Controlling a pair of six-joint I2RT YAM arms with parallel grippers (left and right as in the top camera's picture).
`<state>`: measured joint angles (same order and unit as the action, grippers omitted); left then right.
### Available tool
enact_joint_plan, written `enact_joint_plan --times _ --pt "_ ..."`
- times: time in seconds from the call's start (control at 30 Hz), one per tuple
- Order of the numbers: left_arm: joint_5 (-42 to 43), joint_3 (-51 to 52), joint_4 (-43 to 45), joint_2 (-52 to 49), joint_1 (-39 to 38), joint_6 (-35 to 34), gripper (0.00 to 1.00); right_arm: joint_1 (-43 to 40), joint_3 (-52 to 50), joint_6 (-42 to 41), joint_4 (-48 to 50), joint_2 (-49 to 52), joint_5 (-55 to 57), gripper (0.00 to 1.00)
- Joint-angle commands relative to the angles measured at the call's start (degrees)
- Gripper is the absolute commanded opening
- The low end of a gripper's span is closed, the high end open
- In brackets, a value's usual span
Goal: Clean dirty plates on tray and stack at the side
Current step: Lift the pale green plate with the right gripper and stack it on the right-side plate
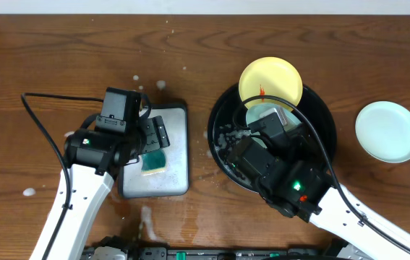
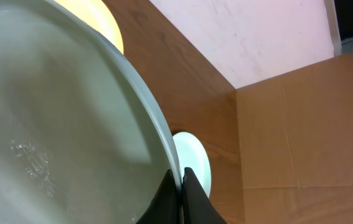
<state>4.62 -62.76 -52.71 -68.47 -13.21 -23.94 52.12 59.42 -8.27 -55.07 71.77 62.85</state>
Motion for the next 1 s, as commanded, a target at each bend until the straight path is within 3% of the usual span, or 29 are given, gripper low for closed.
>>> enact_joint_plan --times 0.0,0.1,0.2,0.27,0.4,0.53,0.63,0.77,0.97 --pt "0.3 -0.5 -0.3 0.0 0.2 0.3 0.84 0.0 0.3 -2.9 0.0 -0.6 2.2 0.01" --pt "0.3 -0.5 -0.3 0.0 0.2 0.3 0.84 -4.6 0.2 -9.3 0.0 -0.6 -1.3 0.01" --pt "0.3 -0.5 -0.3 0.0 0.2 0.3 0.84 -14.0 0.2 -10.4 0.9 -0.6 -11.6 0.01" --pt "0.3 -0.5 -0.3 0.0 0.2 0.3 0.84 -22.8 0.2 -8.9 2.5 -0.6 -23.5 0.01" --pt "0.3 -0.5 -0.3 0.0 0.2 0.3 0.84 -47.5 0.2 -0.6 6.6 -0.6 -60.1 0.01" --pt "0.3 -0.5 -0.3 0.0 0.2 0.3 0.84 -69.0 0.2 -0.6 9.9 -0.6 -83.7 0.01" --pt "0.3 -0.5 -0.3 0.0 0.2 0.3 0.84 -81.2 0.2 -5.4 13.0 -0.1 -86.9 0.01" --pt "0.3 -0.5 -0.3 0.0 0.2 0.3 0.84 -92.8 0.2 -11.7 15.9 1.8 -81.0 0.01" --pt "0.3 -0.5 -0.3 0.0 0.2 0.3 0.84 -99.6 0.2 -14.9 19.2 9.1 -69.0 0.01"
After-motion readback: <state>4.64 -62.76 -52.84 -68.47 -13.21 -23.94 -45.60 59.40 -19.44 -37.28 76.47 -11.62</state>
